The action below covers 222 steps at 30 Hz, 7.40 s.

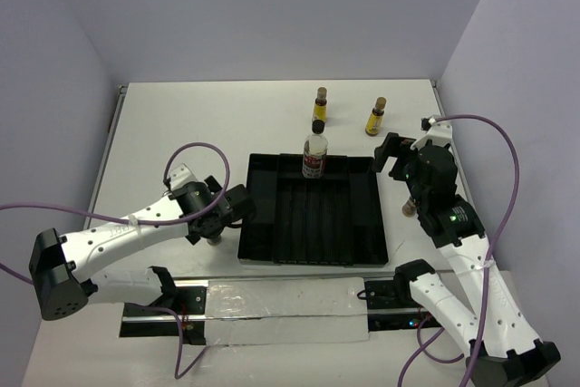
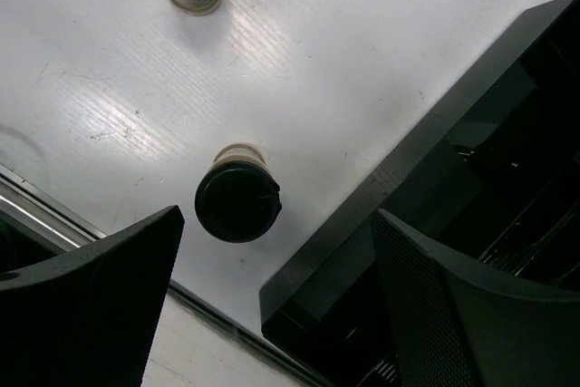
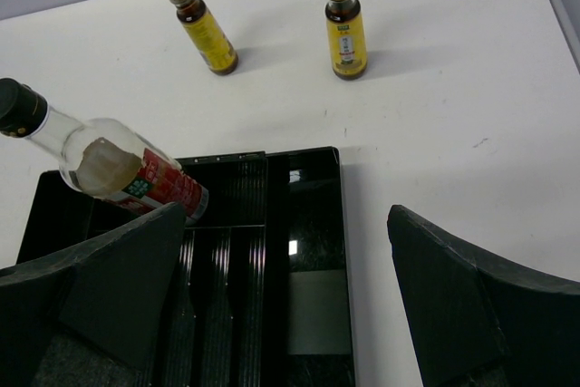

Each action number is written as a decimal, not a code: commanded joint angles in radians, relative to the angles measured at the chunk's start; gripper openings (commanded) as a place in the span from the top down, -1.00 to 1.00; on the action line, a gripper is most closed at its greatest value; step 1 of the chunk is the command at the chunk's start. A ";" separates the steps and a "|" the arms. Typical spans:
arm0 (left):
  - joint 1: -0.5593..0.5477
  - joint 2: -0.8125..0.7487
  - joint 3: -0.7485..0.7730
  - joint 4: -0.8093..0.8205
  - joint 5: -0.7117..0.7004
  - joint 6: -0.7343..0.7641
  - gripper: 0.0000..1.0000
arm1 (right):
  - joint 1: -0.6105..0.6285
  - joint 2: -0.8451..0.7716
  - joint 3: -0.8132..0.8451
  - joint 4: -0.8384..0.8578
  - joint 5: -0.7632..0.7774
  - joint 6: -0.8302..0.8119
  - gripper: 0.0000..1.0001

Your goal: Organize the condiment bottles

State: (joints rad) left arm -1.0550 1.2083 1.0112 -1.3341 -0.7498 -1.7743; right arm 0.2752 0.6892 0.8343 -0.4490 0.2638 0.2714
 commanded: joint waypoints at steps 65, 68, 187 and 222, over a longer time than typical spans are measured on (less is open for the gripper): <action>0.115 0.426 0.546 0.413 -0.091 0.832 0.79 | 0.002 -0.023 0.009 0.009 0.034 -0.001 -1.00; 0.144 0.486 0.578 0.457 -0.072 0.870 0.79 | 0.002 -0.027 0.012 0.000 0.045 -0.001 -1.00; 0.739 -0.017 -0.197 0.565 0.144 0.723 -0.76 | 0.002 0.026 -0.014 0.050 -0.025 -0.001 -1.00; 0.188 0.142 0.229 0.625 0.199 0.997 0.79 | 0.002 0.020 -0.007 0.040 -0.024 -0.001 -1.00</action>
State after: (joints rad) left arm -0.8023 1.2812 1.2000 -0.7564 -0.5893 -0.8043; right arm 0.2752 0.7253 0.8242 -0.4278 0.2229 0.2714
